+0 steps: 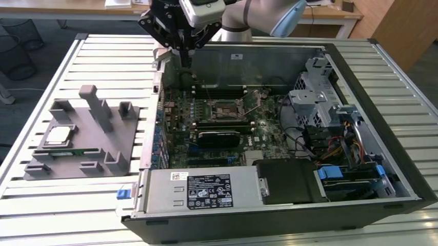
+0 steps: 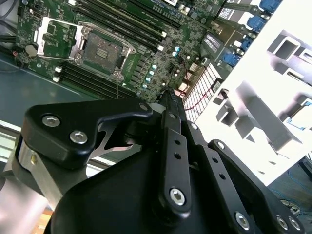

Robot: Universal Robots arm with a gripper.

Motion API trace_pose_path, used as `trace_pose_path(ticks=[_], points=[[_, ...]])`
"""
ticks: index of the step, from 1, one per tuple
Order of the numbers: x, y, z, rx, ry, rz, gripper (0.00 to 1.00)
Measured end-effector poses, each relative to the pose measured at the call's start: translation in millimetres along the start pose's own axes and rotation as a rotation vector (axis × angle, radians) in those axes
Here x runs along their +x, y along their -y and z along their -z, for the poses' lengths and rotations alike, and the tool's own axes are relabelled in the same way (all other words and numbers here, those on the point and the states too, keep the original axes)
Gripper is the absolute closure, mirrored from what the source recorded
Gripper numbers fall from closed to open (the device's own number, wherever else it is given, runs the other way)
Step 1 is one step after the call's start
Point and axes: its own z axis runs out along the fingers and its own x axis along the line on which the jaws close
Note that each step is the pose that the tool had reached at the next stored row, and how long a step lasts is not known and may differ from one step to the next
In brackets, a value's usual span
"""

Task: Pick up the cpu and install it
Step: 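Reach for the cpu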

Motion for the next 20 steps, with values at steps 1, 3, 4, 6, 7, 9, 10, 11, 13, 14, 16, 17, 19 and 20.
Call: trace_pose_path(ticks=[1, 3, 4, 6, 7, 9, 10, 11, 13, 14, 16, 17, 19, 20], points=[[0.4, 0.0, 0.0, 0.0001, -0.0001, 0.000, 0.89], [1.3, 0.1, 0.0, 0.0000, 0.0000, 0.000, 0.89], [1.7, 0.1, 0.0, 0.0001, 0.0000, 0.000, 0.89], [2.6, 0.2, 0.0, 0.0000, 0.0000, 0.000, 0.89], [3.1, 0.2, 0.1, 0.0000, 0.0000, 0.000, 0.89], [4.0, 0.3, 0.1, 0.0001, 0.0000, 0.000, 0.89], [4.5, 0.3, 0.0, 0.0000, 0.0000, 0.000, 0.89], [5.1, 0.4, 0.1, 0.0000, 0.0000, 0.000, 0.89], [6.5, 0.5, 0.1, 0.0001, 0.0000, 0.000, 0.89], [7.2, 0.6, 0.2, 0.0001, -0.0001, 0.000, 0.89], [8.3, 0.6, 0.1, 0.0001, 0.0000, 0.000, 0.89], [8.9, 0.7, 0.1, 0.0000, 0.0000, 0.000, 0.89], [10.2, 0.8, 0.1, 0.0000, 0.0000, 0.000, 0.89], [10.8, 0.8, 0.1, 0.0000, 0.0000, 0.000, 0.89]])
